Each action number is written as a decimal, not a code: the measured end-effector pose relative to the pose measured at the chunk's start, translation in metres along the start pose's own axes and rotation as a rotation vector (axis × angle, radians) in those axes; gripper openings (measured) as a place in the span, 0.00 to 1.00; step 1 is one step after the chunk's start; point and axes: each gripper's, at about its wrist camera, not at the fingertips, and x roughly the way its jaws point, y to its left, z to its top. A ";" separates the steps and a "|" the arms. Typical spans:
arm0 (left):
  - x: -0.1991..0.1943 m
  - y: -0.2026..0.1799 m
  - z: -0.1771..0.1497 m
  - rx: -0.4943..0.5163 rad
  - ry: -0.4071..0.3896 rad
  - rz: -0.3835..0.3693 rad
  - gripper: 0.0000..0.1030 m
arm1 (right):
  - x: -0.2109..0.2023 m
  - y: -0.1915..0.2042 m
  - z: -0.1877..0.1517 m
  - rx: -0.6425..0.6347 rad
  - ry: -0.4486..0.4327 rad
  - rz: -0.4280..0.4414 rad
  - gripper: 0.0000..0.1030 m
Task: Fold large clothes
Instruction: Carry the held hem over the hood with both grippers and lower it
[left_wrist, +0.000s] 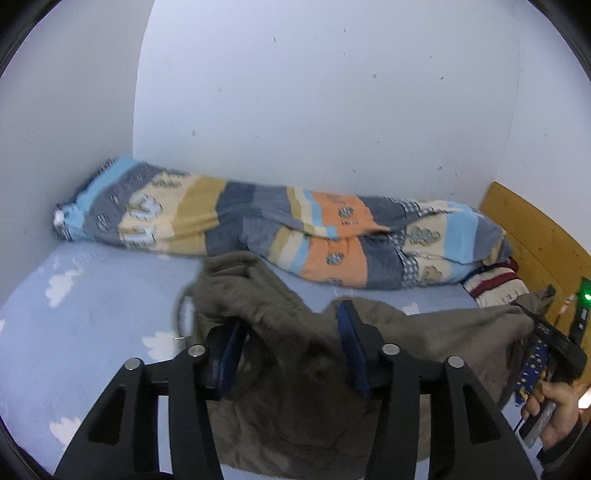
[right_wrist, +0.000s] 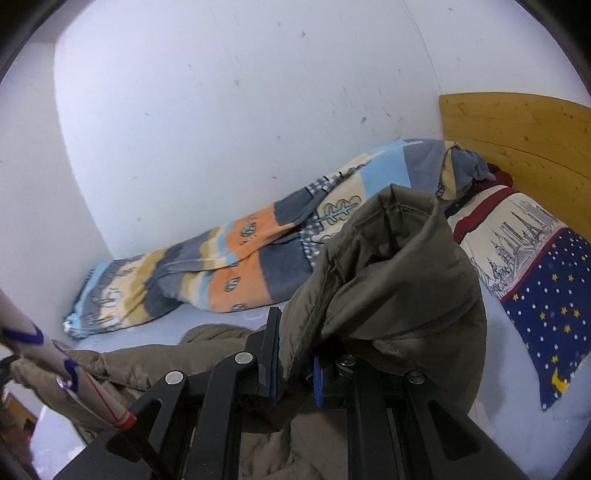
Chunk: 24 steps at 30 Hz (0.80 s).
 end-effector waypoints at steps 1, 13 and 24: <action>-0.002 0.001 0.002 0.012 -0.021 0.011 0.55 | 0.011 -0.001 0.002 0.005 0.010 -0.012 0.13; 0.050 -0.038 -0.035 0.261 0.020 0.023 0.62 | 0.125 -0.020 -0.003 0.057 0.170 -0.122 0.16; 0.115 -0.090 -0.087 0.344 0.129 -0.007 0.62 | 0.100 -0.056 0.005 0.161 0.193 0.106 0.42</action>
